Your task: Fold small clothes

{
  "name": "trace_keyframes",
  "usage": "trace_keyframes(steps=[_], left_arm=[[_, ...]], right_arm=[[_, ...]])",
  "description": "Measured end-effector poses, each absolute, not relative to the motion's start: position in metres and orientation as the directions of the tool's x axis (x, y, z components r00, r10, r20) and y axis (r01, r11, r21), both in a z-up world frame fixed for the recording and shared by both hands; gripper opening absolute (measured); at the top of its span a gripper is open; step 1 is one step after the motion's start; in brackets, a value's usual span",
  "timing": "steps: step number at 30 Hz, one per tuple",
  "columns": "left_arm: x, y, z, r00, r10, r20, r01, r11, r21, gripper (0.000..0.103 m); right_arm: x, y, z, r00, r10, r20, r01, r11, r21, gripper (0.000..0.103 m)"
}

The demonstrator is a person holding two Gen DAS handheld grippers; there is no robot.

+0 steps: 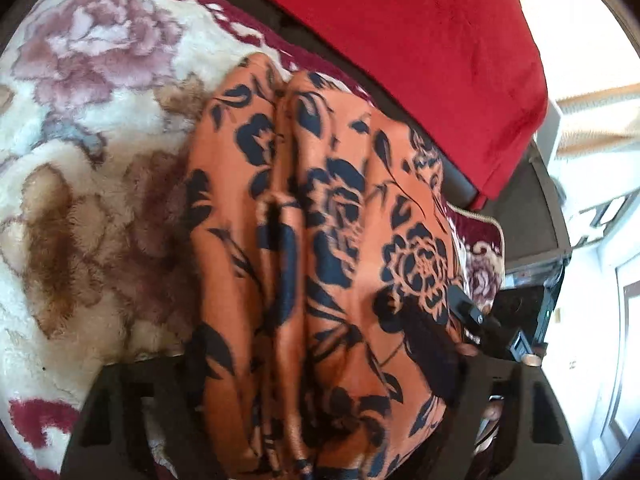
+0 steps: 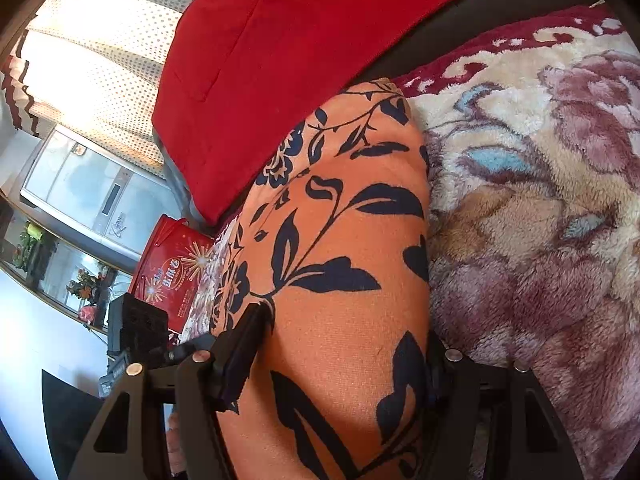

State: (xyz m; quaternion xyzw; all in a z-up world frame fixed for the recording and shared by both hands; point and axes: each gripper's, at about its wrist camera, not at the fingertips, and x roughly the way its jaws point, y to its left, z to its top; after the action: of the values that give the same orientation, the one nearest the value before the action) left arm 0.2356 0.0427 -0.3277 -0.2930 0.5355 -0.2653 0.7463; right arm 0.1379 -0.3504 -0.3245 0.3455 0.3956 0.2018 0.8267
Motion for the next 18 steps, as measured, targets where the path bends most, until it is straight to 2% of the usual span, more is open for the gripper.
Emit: trace_keyframes(steps=[3,6,13,18], left_arm=[[0.234,0.044,-0.326,0.308,-0.699,-0.645,0.081,0.695,-0.714,0.054],[0.231,0.041,-0.312,0.349,-0.674,-0.651,0.137,0.724,-0.676,0.05],[0.217,0.026,-0.28,0.434,-0.657,-0.616,0.223,0.741,-0.634,0.048],[0.207,0.014,-0.261,0.472,-0.651,-0.595,0.272,0.749,-0.604,0.047]], right_arm=[[0.137,-0.348,-0.322,0.612,0.594,-0.522,-0.062,0.694,0.717,0.067],[0.135,-0.343,-0.317,0.625,0.569,-0.535,-0.073,0.725,0.685,0.065],[0.127,-0.329,-0.299,0.668,0.494,-0.556,-0.111,0.805,0.582,0.056],[0.114,-0.326,-0.281,0.714,0.464,-0.524,-0.142,0.829,0.541,0.047]])
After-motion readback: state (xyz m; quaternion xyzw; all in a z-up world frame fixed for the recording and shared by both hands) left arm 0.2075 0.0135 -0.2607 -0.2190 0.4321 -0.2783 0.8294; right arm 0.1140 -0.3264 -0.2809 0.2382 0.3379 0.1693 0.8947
